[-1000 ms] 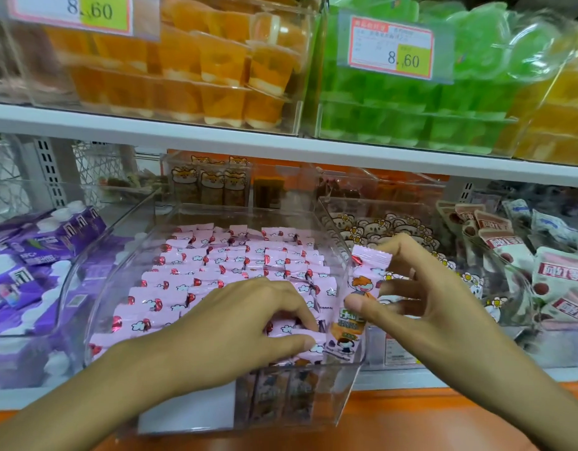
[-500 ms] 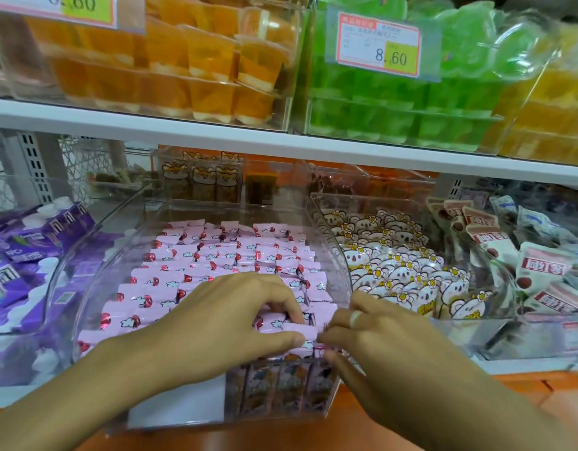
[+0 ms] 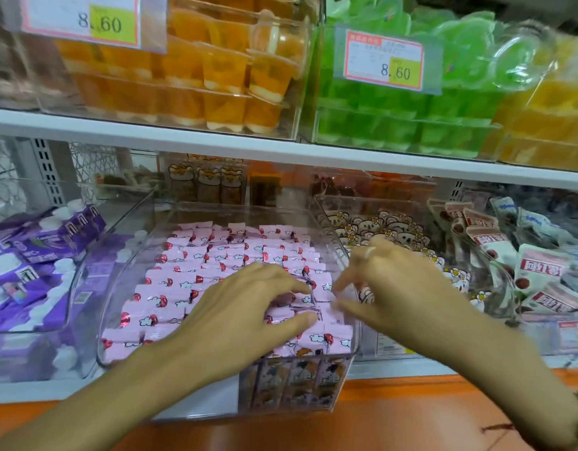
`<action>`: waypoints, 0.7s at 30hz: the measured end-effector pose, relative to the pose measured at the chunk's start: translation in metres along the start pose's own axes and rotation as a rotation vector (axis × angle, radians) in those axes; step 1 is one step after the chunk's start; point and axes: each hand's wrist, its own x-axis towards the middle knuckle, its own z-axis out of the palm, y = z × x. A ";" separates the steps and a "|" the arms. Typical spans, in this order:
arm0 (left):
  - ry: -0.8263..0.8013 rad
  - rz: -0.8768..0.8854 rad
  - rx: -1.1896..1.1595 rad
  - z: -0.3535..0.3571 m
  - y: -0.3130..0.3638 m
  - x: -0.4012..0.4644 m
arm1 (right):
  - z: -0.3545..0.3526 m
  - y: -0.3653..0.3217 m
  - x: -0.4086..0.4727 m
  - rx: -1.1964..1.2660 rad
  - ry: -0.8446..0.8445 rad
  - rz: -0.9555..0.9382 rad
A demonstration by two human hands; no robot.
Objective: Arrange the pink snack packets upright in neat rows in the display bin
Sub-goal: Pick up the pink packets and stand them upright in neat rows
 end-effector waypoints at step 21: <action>-0.254 -0.036 0.109 0.010 0.002 0.018 | 0.020 -0.011 -0.010 0.323 0.434 0.106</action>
